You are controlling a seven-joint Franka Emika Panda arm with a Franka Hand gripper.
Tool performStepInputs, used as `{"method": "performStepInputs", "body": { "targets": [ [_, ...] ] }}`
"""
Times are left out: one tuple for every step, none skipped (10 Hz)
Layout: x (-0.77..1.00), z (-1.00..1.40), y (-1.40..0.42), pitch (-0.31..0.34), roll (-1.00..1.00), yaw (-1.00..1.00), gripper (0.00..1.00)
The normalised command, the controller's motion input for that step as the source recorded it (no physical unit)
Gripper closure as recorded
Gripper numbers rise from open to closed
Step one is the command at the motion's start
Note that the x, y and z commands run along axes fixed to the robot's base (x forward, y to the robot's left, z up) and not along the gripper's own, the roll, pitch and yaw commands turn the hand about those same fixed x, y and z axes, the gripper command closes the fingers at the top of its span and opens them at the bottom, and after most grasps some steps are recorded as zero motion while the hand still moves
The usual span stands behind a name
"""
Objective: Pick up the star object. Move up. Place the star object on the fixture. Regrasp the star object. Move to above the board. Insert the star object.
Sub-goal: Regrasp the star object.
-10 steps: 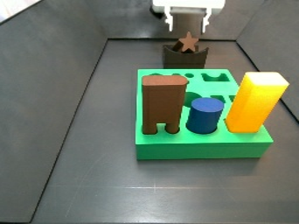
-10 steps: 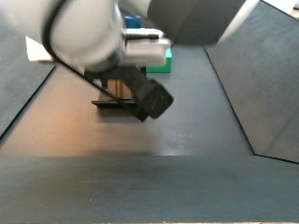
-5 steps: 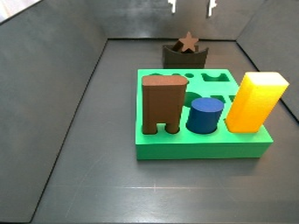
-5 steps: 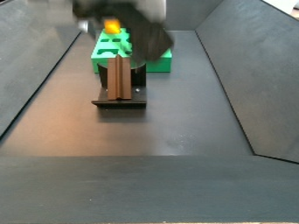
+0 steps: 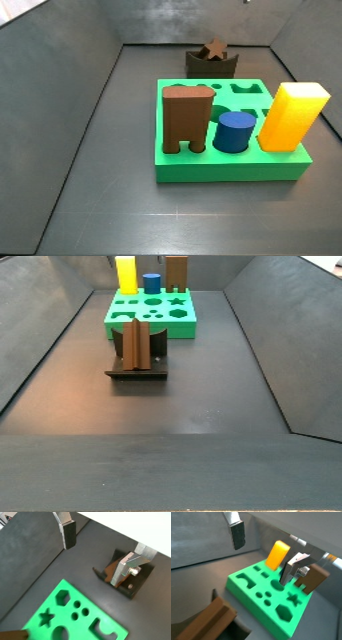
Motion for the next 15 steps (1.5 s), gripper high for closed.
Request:
{"method": "performStepInputs", "body": {
  "targets": [
    [-0.03, 0.02, 0.00, 0.012, 1.00, 0.03, 0.00],
    [-0.03, 0.02, -0.01, 0.007, 1.00, 0.03, 0.00],
    [-0.03, 0.01, -0.02, 0.002, 1.00, 0.03, 0.00],
    [-0.03, 0.00, -0.02, -0.006, 1.00, 0.03, 0.00],
    [-0.03, 0.00, -0.02, -0.011, 1.00, 0.03, 0.00],
    [-0.03, 0.01, -0.02, -0.014, 1.00, 0.03, 0.00],
    [-0.03, 0.00, -0.02, -0.019, 1.00, 0.03, 0.00],
    [-0.03, 0.00, -0.01, -0.020, 1.00, 0.04, 0.00],
    [-0.02, 0.01, -0.02, -0.018, 1.00, 0.04, 0.00],
    [-0.02, 0.02, -0.02, -0.015, 1.00, 0.04, 0.00],
    [0.00, 0.00, -0.02, -0.010, 1.00, 0.04, 0.00],
    [0.01, -0.01, -0.02, -0.008, 1.00, 0.04, 0.00],
    [0.03, -0.01, -0.02, 0.003, 1.00, 0.04, 0.00],
    [0.04, -0.01, -0.03, 0.013, 1.00, 0.04, 0.00],
    [0.06, -0.01, -0.03, 0.031, 1.00, 0.05, 0.00]
  ]
}}
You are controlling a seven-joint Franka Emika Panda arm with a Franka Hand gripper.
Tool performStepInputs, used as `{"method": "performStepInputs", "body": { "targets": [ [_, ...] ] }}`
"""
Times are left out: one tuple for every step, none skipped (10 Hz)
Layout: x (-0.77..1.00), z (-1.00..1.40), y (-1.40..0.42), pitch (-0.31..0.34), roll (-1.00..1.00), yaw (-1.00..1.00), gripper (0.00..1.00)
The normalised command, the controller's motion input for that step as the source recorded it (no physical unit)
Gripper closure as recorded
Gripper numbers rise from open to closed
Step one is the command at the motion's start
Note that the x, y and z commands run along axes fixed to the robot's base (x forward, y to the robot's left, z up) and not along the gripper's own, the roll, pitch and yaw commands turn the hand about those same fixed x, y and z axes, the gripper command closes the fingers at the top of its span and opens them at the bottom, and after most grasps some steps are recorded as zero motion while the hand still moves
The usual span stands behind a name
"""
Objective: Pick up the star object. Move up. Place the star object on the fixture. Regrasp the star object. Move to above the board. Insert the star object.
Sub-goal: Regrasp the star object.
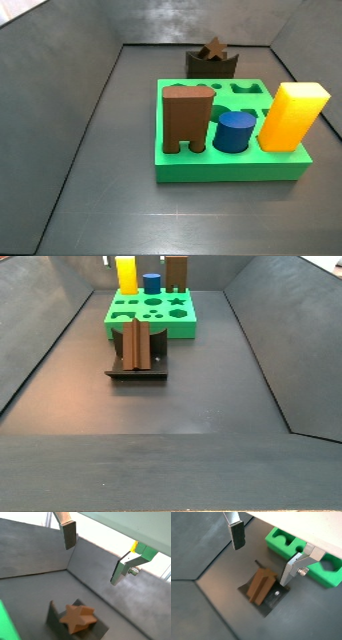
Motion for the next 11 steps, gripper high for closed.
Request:
{"method": "performStepInputs", "body": {
  "targets": [
    [0.07, -0.01, -0.03, 0.043, 1.00, 0.05, 0.00],
    [0.08, -0.02, -0.03, 0.077, 1.00, 0.07, 0.00],
    [0.09, -0.02, -0.03, 0.095, 1.00, 0.07, 0.00],
    [0.10, -0.01, -0.04, 0.122, 0.81, 0.10, 0.00],
    [0.10, -0.01, -0.04, 0.126, 0.68, 0.11, 0.00],
    [0.10, -0.02, -0.04, 0.119, 0.43, 0.13, 0.00],
    [0.09, -0.01, -0.03, 0.101, 0.26, 0.14, 0.00],
    [0.03, -1.00, 0.08, 0.013, 0.24, 0.17, 0.00],
    [0.03, -1.00, 0.08, -0.005, 0.22, 0.17, 0.00],
    [0.04, -1.00, 0.07, -0.038, 0.19, 0.15, 0.00],
    [0.06, -1.00, 0.06, -0.063, 0.13, 0.12, 0.00]
  ]
}}
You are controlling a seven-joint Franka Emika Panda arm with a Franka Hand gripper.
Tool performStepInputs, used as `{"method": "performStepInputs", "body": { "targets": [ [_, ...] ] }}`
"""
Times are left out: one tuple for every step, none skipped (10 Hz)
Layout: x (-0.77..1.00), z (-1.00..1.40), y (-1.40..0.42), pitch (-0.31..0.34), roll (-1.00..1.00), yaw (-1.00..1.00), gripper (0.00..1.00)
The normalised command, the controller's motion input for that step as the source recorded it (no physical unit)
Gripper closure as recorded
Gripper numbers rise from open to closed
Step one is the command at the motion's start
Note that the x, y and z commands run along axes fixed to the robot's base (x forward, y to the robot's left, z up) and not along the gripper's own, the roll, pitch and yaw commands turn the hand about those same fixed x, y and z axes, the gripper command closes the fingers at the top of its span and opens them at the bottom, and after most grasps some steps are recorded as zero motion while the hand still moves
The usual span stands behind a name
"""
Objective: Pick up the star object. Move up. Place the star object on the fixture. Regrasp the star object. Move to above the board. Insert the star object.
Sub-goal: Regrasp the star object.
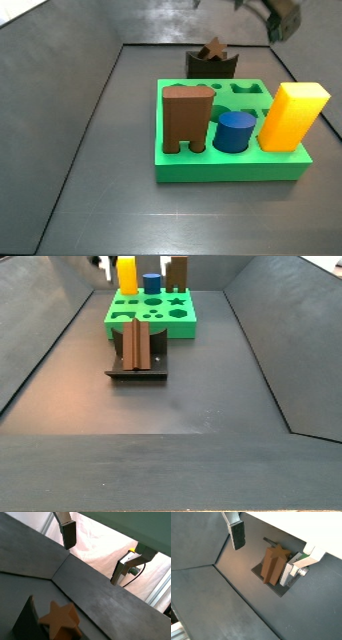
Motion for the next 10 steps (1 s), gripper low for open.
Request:
{"method": "performStepInputs", "body": {
  "targets": [
    [0.06, -1.00, 0.06, -0.079, 0.10, 0.09, 0.00],
    [0.07, -1.00, 0.06, -0.088, 0.09, 0.08, 0.00],
    [0.08, -1.00, 0.05, -0.099, 0.07, 0.05, 0.00],
    [0.09, -1.00, 0.04, -0.097, 0.07, 0.02, 0.00],
    [0.09, -1.00, 0.04, -0.086, 0.07, 0.00, 0.00],
    [0.10, -1.00, 0.03, -0.076, 0.06, -0.01, 0.00],
    [0.10, -0.93, 0.03, -0.059, 0.06, -0.02, 0.00],
    [0.10, -0.83, 0.02, -0.050, 0.06, -0.02, 0.00],
    [0.08, -0.59, 0.01, -0.030, 0.06, -0.02, 0.00],
    [0.07, -0.49, 0.01, -0.027, 0.06, -0.02, 0.00]
  ]
}}
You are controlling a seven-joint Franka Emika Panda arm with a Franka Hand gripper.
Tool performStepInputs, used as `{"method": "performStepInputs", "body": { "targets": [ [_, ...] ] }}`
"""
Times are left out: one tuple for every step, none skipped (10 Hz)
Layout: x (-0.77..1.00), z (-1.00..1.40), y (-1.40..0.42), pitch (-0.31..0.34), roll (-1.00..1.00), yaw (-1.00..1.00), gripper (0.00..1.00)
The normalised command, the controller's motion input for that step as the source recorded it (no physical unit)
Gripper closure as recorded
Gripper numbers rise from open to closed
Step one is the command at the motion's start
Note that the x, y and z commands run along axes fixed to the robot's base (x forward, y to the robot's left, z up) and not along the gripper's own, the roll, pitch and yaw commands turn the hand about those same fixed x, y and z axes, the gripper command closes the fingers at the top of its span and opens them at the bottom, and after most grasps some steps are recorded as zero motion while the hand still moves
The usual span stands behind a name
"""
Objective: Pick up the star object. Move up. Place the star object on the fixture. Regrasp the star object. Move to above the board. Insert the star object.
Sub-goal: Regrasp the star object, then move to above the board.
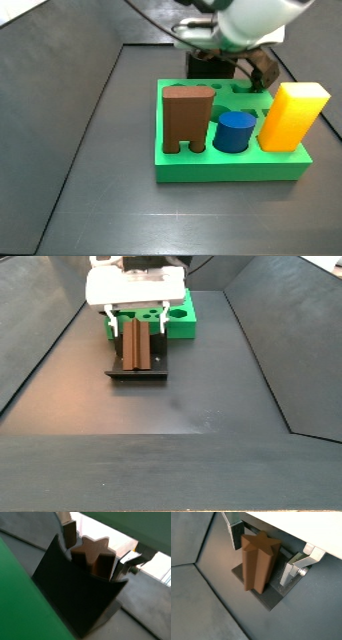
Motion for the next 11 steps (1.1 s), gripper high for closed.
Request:
{"method": "performStepInputs", "body": {
  "targets": [
    [0.05, -0.34, 0.00, -0.020, 0.05, -0.03, 0.00],
    [0.04, -0.34, 0.01, -0.014, 0.06, -0.03, 0.00],
    [0.04, -0.34, 0.01, -0.014, 0.06, -0.03, 0.00],
    [0.04, -0.34, 0.01, -0.014, 0.06, -0.03, 0.00],
    [0.04, -0.34, 0.01, -0.013, 0.06, -0.03, 0.00],
    [0.04, -0.34, 0.01, -0.013, 0.06, -0.03, 0.00],
    [0.00, 0.00, 0.00, 0.000, 0.00, 0.00, 1.00],
    [0.13, 1.00, 0.08, 0.079, 0.06, -0.18, 1.00],
    [0.13, 1.00, 0.07, 0.082, 0.04, -0.17, 1.00],
    [0.12, 1.00, 0.07, 0.097, 0.03, -0.14, 1.00],
    [0.11, 1.00, 0.06, 0.140, 0.00, -0.07, 1.00]
  ]
}}
